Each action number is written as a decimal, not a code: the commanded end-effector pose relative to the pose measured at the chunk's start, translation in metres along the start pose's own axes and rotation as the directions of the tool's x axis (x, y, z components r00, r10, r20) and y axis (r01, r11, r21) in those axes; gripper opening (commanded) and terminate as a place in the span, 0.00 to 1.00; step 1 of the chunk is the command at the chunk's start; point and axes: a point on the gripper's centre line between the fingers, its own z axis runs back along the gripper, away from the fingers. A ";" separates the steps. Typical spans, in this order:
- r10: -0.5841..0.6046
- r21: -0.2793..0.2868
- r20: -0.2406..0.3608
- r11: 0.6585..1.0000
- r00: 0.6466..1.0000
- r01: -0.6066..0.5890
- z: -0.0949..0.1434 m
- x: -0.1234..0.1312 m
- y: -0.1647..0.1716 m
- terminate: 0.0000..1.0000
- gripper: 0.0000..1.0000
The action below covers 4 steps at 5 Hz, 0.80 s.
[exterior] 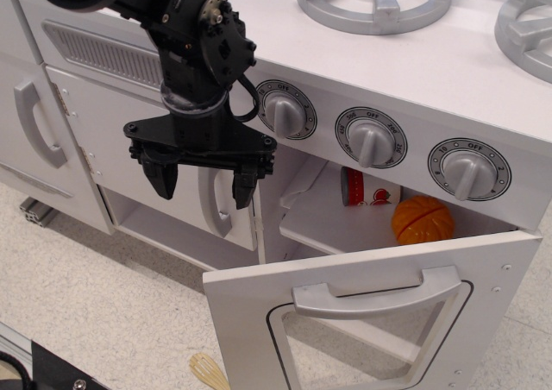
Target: Close oven
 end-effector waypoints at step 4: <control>-0.052 -0.119 -0.054 0.992 0.997 0.046 0.036 -0.041 -0.058 0.00 1.00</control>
